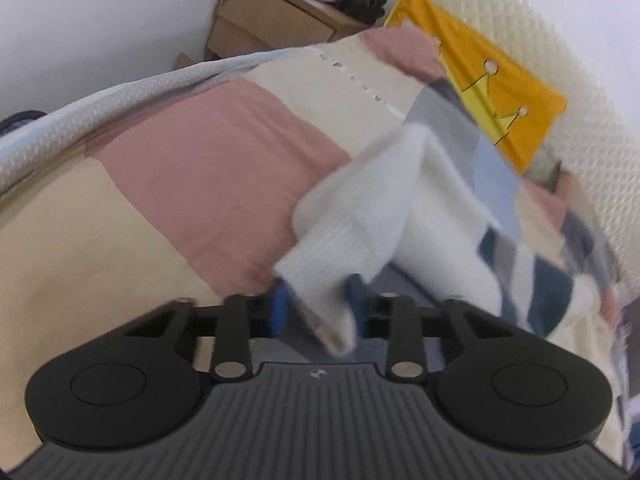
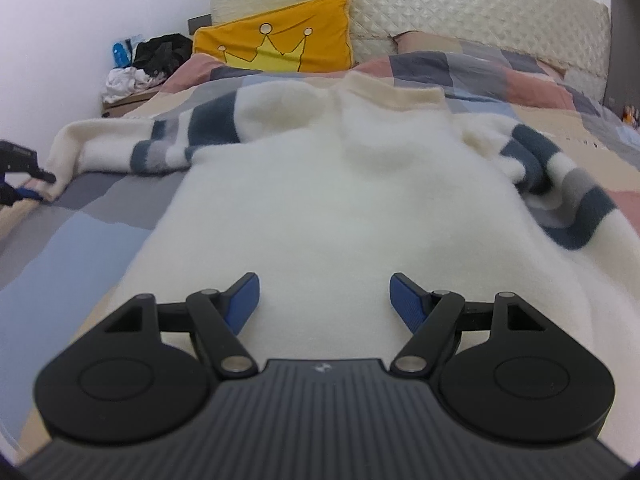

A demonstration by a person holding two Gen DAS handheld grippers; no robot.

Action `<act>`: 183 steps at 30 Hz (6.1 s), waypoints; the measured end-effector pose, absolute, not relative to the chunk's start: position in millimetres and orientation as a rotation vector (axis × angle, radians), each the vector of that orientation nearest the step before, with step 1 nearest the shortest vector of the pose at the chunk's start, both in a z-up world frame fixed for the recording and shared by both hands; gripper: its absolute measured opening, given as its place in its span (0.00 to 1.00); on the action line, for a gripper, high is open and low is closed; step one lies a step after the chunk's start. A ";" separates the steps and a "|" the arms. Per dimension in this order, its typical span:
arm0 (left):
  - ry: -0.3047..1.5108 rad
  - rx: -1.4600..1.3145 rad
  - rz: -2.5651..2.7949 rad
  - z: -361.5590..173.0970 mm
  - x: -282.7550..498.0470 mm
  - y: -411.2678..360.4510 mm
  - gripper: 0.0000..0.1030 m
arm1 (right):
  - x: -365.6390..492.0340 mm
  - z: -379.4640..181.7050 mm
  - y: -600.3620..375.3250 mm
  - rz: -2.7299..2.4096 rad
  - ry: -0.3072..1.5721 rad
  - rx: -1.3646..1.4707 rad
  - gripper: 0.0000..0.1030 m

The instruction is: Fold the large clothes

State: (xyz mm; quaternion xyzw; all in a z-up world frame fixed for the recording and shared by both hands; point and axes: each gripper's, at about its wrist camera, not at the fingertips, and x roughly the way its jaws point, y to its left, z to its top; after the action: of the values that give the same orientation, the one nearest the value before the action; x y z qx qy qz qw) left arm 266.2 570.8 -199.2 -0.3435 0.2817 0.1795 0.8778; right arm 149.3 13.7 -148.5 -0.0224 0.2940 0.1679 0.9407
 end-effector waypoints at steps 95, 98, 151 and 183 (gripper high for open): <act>0.780 -0.711 0.186 -182.1 176.8 200.2 0.46 | 53.7 -133.8 14.8 0.727 0.647 -0.227 0.29; 0.755 -0.727 0.176 -180.5 172.8 202.4 0.46 | 63.9 -128.4 -2.5 0.683 0.663 -0.126 0.14; 0.847 -0.911 -0.102 -203.4 175.7 166.2 0.10 | 109.0 -118.3 -81.7 0.520 0.690 0.426 0.10; 1.042 -0.768 0.387 -172.8 141.8 255.9 0.10 | 66.3 -158.2 41.7 0.831 0.819 0.005 0.12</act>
State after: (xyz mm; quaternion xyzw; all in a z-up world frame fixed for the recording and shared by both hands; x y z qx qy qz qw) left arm 141.8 255.9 -172.8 -0.3555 0.4821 0.1791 0.7805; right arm 66.3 41.7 -158.2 0.0022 0.3868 0.3925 0.8345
